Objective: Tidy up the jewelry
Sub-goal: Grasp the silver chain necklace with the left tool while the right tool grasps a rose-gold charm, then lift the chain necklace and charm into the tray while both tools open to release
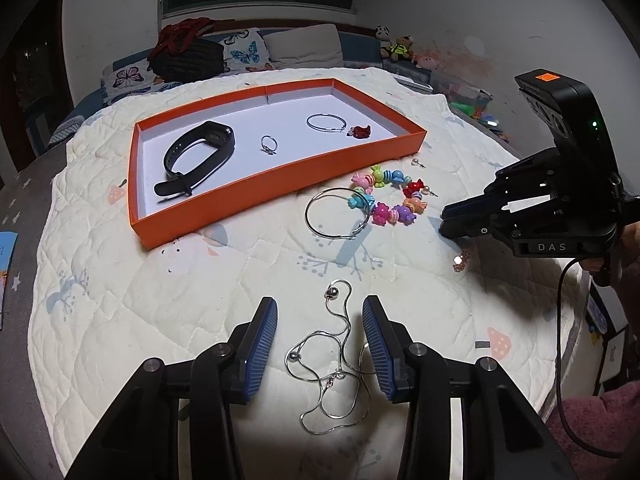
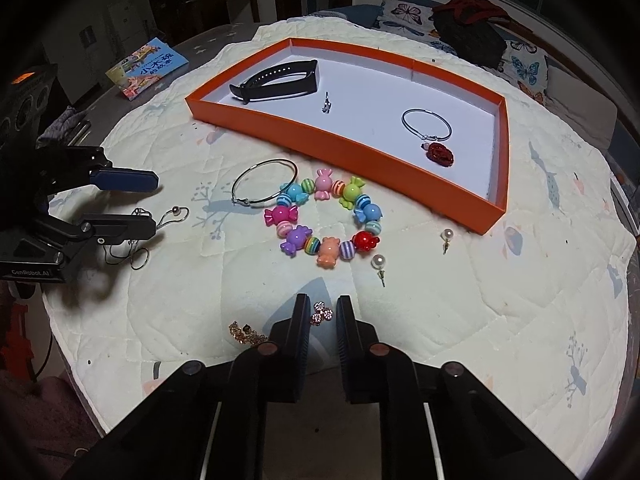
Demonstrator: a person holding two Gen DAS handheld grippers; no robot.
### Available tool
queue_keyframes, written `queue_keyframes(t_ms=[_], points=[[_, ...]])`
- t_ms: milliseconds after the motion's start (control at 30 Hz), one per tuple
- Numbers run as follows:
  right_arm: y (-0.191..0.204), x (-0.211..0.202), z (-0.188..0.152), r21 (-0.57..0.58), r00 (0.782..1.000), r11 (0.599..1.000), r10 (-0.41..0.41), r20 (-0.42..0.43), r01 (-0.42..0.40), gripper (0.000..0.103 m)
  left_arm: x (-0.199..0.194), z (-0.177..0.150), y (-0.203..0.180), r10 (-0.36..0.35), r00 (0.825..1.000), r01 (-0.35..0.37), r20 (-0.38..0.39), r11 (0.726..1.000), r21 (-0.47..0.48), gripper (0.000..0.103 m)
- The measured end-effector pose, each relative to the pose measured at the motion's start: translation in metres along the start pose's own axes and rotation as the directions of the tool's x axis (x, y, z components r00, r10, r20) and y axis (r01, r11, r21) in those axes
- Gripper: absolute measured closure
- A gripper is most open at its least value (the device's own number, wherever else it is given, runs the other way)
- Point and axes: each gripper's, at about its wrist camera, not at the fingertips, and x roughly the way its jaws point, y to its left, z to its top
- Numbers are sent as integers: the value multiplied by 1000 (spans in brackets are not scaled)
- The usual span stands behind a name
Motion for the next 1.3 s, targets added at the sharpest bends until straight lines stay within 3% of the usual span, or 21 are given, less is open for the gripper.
queue_keyframes(t_ms=[100, 300, 600, 900, 1100, 1300], points=[[0, -1, -1, -3, 1000, 1000, -2, 6, 2, 90, 3, 1, -1, -3, 1000, 3, -6, 1000, 9, 60], [-3, -5, -2, 13, 1000, 1000, 0, 23, 0, 90, 13, 9, -3, -23, 1000, 24, -9, 1000, 20, 79], [-9, -4, -1, 39, 1000, 999, 3, 29, -4, 90, 21, 10, 0, -19, 1000, 20, -14, 999, 27, 93], [-10, -11, 2, 44, 998, 999, -2, 57, -1, 90, 16, 11, -1, -10, 1000, 9, 24, 1000, 17, 96], [-11, -32, 10, 39, 992, 999, -17, 122, 12, 90, -17, 29, 6, -9, 993, 11, 115, 1000, -16, 96], [-17, -54, 23, 47, 980, 999, -32, 195, 23, 90, -56, 56, 5, 6, 975, -7, 221, 1000, 3, 96]])
